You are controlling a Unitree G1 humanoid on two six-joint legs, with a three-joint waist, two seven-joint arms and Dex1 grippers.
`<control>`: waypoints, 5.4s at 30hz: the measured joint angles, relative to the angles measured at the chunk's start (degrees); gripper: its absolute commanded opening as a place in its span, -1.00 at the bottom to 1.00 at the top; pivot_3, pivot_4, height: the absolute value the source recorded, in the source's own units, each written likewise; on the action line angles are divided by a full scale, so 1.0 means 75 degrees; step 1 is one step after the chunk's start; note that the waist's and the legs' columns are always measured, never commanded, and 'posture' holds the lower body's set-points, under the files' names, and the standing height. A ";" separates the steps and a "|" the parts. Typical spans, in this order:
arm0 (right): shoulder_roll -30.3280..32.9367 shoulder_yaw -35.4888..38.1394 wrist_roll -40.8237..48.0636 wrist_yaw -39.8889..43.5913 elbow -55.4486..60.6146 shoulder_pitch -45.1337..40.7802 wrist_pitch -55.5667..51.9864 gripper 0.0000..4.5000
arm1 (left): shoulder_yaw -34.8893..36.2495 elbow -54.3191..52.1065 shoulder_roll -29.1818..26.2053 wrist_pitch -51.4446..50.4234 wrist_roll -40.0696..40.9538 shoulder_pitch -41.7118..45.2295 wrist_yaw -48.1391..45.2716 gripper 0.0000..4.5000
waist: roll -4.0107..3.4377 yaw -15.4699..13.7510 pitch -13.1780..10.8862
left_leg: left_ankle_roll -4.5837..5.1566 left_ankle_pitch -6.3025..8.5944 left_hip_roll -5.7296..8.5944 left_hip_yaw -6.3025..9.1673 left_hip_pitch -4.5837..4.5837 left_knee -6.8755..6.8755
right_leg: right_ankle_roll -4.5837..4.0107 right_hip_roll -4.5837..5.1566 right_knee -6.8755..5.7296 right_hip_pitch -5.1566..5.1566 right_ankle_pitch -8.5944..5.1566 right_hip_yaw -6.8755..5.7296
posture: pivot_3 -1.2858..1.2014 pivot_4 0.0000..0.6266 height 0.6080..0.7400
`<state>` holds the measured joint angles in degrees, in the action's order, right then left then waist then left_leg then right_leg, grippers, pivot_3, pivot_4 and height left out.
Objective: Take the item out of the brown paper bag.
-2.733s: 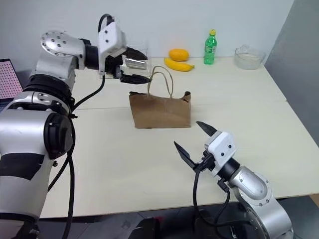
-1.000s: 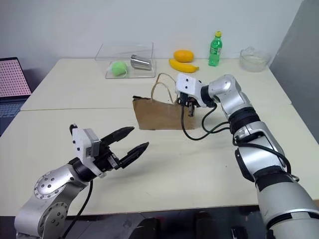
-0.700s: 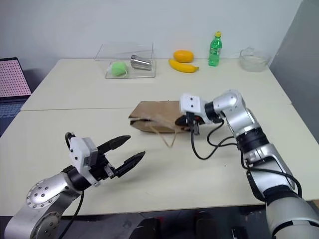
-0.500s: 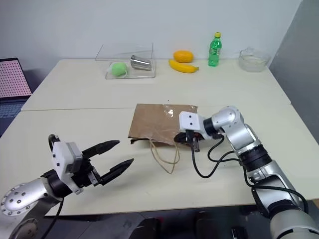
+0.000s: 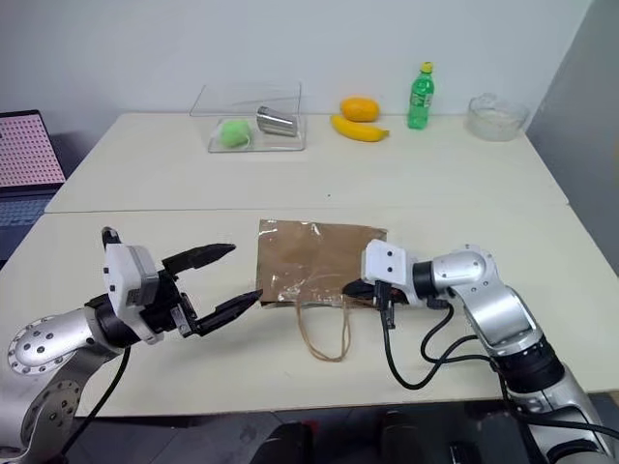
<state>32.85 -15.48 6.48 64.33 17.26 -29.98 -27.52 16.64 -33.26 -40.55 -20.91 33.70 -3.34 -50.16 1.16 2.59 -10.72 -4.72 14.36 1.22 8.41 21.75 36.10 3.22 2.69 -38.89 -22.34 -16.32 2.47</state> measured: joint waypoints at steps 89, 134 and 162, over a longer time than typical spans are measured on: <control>-0.0991 -0.1977 0.0763 -0.4590 0.1470 0.2312 -0.2230 -0.99 | -0.3885 0.3798 0.1286 0.2020 -0.2394 0.4747 -0.1633 -1.00 | 0.0009 -0.0083 0.0005 | 0.0001 -0.0001 0.0006 0.0033 0.0008 0.0006 | 0.0008 -0.0010 0.0001 0.0008 -0.0004 -0.0017 | 0.03 -0.52 1.00; 0.0642 0.0547 0.1115 -0.3702 0.4461 0.3241 -0.2247 0.50 | -0.2634 0.4443 0.1836 -0.0462 -0.0896 0.6948 -0.1450 -1.00 | 0.0012 -0.0088 0.0006 | -0.0001 -0.0003 0.0010 0.0034 0.0017 0.0007 | 0.0010 -0.0006 0.0003 0.0006 -0.0004 -0.0019 | 0.03 -0.52 1.00; -0.0305 -0.2476 -0.1393 -0.4898 0.0150 -0.0716 -0.0895 1.00 | -0.2397 0.4581 0.1867 0.0002 -0.0957 0.6872 -0.0848 -1.00 | 0.0014 0.0023 0.0005 | -0.0005 -0.0006 0.0020 0.0025 0.0024 0.0008 | 0.0010 0.0008 -0.0006 -0.0015 -0.0004 -0.0016 | 0.03 -0.52 1.00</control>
<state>30.56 -34.05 -3.97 27.59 18.38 -35.35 -34.24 -1.34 1.10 -26.55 -20.90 26.53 48.20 -56.52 1.26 2.76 -10.68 -4.75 14.31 1.37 8.59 21.94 36.16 3.30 2.75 -38.93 -22.45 -16.35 2.35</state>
